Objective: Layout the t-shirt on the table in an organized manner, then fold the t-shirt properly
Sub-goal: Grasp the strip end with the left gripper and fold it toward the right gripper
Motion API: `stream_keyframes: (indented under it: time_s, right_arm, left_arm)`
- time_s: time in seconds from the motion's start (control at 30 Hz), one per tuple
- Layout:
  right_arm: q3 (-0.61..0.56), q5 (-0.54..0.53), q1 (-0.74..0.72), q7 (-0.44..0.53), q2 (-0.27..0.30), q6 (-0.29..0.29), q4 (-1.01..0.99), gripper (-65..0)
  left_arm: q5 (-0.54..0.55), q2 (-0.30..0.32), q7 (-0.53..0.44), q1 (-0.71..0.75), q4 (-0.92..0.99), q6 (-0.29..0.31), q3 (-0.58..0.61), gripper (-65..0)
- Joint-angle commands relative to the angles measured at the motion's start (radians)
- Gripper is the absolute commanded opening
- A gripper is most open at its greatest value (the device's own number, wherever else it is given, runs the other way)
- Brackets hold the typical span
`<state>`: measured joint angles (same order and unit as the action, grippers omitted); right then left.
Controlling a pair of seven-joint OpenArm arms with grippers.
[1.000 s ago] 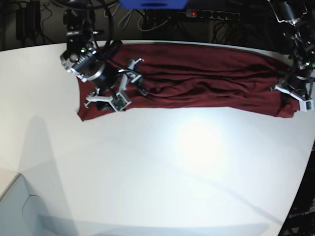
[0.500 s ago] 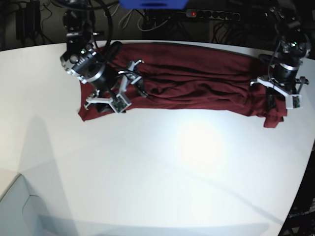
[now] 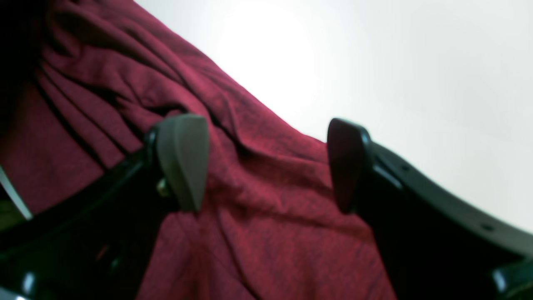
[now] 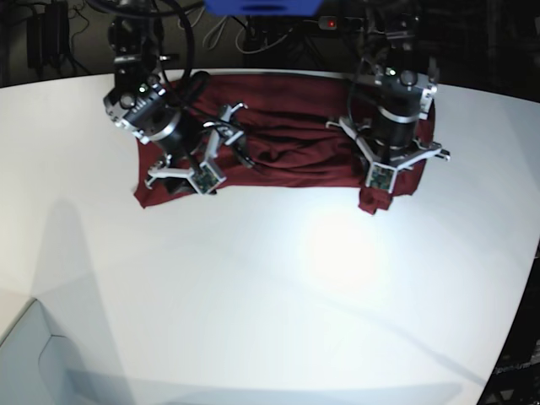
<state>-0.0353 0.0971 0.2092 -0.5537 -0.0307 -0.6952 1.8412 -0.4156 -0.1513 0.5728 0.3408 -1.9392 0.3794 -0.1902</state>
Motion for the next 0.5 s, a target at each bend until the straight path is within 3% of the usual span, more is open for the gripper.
stream_keyframes:
  time_s: [0.0,0.17,0.47]
  right_arm:
    - [-0.001,-0.02,-0.009,0.025,-0.002,-0.003,0.022,-20.6]
    - [-0.001,-0.02,-0.009,0.024,-0.002,-0.003,0.022,-20.6]
    - [-0.001,-0.02,-0.007,0.024,-0.002,-0.003,0.022,-20.6]
  left_arm:
    - [0.002,-0.006,-0.027,0.013,-0.022,-0.006,0.042,-65.0]
    - [0.001,-0.006,-0.02,0.02,-0.015,-0.007,0.16,-65.0]
    - [0.001,-0.006,-0.02,0.033,-0.001,-0.007,0.185,-65.0]
